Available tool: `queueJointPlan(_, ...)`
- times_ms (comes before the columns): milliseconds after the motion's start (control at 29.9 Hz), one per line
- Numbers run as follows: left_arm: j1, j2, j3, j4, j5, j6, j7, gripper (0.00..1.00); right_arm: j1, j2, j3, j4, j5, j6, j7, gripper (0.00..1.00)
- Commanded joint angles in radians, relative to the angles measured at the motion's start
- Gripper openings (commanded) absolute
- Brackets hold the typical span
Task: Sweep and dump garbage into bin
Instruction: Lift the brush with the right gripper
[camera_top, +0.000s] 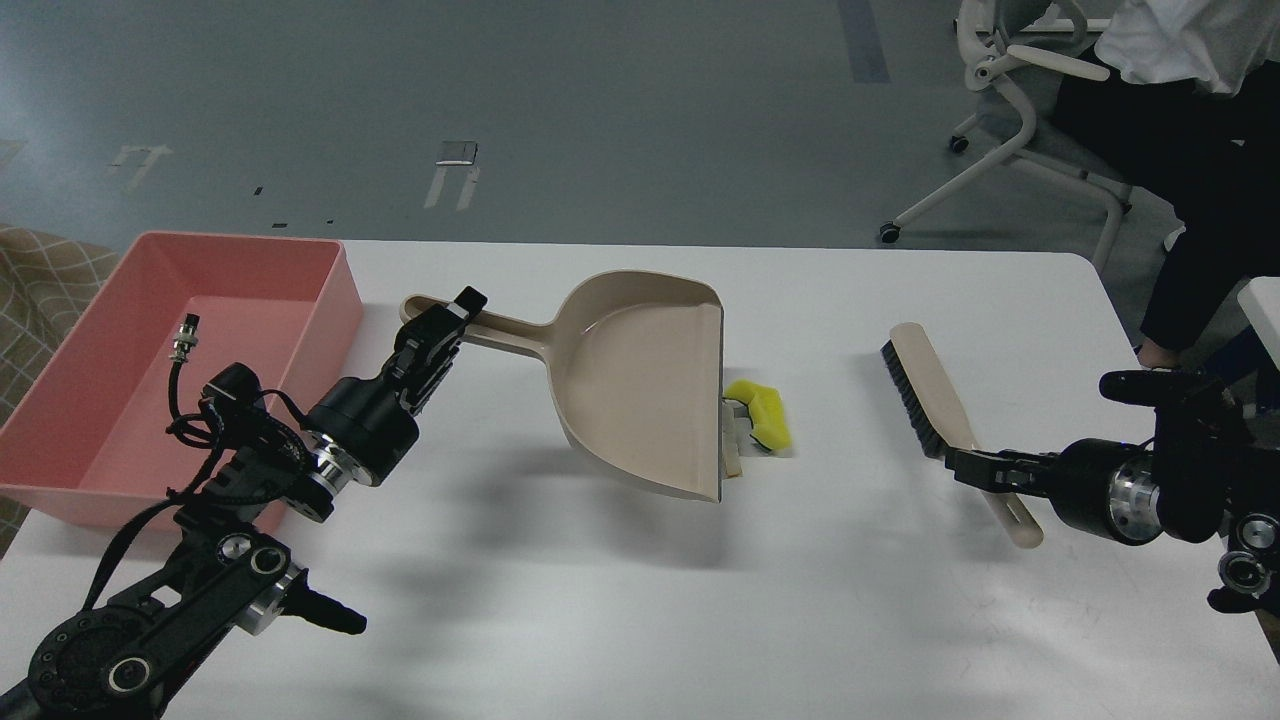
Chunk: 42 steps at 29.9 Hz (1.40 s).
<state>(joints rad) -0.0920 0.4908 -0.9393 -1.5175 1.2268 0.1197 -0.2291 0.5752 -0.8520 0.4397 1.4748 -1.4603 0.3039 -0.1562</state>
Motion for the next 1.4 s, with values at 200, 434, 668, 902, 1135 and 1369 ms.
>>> queueJointPlan(200,0.0,-0.003,0.001,-0.006,-0.001,-0.002,0.002,0.03,0.002,0.007,-0.001,-0.007,0.0,0.0,-0.029,0.61)
queueJointPlan(434,0.001,-0.003,0.001,-0.004,-0.006,-0.002,0.002,0.03,0.0,0.018,0.001,-0.005,0.0,-0.002,-0.029,0.61)
queueJointPlan(668,0.002,-0.005,-0.001,-0.003,-0.009,-0.003,-0.015,0.03,0.006,0.03,0.005,-0.007,-0.002,-0.005,-0.034,0.51)
queueJointPlan(902,0.002,-0.005,-0.001,-0.003,-0.009,-0.003,-0.026,0.03,0.002,0.041,0.004,-0.008,-0.002,-0.005,-0.051,0.44)
queueJointPlan(1135,0.002,-0.003,-0.001,-0.004,-0.009,-0.003,-0.029,0.03,-0.002,0.037,0.001,-0.007,0.0,-0.005,-0.051,0.42)
queueJointPlan(1369,0.002,-0.003,-0.001,-0.004,-0.009,-0.003,-0.029,0.03,-0.002,0.031,0.002,-0.005,0.002,0.0,-0.051,0.29)
